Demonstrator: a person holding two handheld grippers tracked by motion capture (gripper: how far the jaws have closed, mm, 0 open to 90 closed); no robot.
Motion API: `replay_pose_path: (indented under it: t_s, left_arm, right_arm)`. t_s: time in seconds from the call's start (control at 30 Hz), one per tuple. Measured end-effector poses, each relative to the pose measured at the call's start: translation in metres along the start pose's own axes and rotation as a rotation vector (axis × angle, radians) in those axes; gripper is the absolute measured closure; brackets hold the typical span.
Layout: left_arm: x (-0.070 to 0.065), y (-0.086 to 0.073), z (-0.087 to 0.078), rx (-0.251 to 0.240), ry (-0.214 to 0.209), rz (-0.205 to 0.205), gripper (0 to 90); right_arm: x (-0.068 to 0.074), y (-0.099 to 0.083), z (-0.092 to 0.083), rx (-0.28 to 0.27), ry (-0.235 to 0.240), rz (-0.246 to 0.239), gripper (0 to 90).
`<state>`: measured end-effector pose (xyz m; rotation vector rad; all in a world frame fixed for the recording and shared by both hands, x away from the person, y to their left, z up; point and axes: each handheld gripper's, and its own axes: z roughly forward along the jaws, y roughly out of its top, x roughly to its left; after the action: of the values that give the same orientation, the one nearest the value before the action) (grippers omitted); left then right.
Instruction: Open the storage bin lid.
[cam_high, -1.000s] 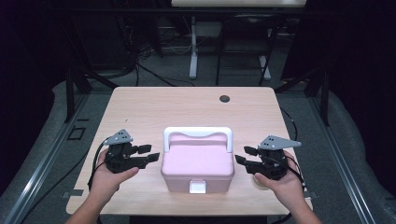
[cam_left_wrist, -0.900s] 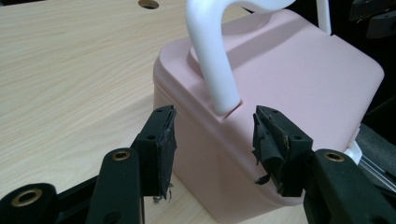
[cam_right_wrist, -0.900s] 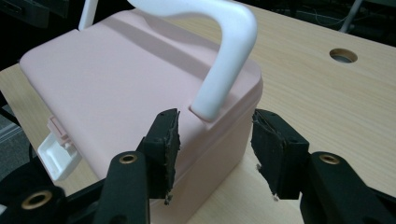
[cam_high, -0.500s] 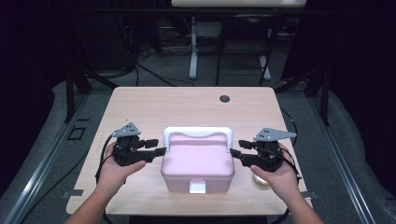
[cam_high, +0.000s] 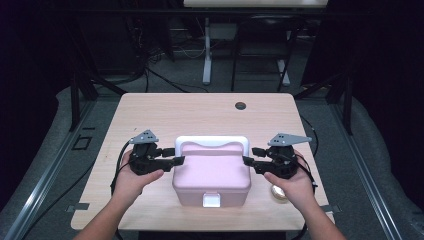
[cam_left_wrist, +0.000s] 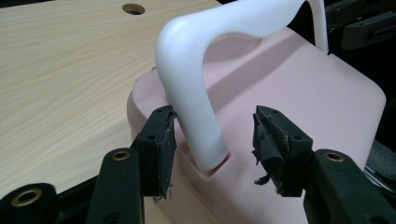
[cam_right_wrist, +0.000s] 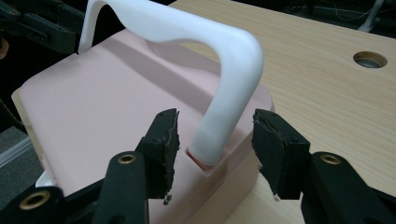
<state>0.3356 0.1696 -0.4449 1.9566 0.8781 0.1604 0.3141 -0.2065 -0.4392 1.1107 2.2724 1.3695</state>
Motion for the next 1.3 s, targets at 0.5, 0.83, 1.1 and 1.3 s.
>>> replay_pose_path:
  t_s: [0.5,0.83,1.1,1.3]
  left_arm:
    - [0.001,0.000,0.006,0.011,0.008,0.011,57.1]
    - [-0.002,-0.001,0.004,0.004,0.019,0.020,64.0]
    - [-0.003,-0.003,0.000,-0.004,0.015,0.041,72.4]
    - [-0.007,-0.004,-0.001,-0.008,0.032,0.058,73.1]
  right_arm:
    - [0.001,-0.001,0.017,0.012,0.005,0.001,56.4]
    - [0.006,-0.001,0.016,-0.001,-0.014,-0.014,60.9]
    - [0.011,-0.005,0.009,-0.026,-0.027,-0.031,70.3]
    - [0.014,-0.008,0.005,-0.038,-0.028,-0.047,73.4]
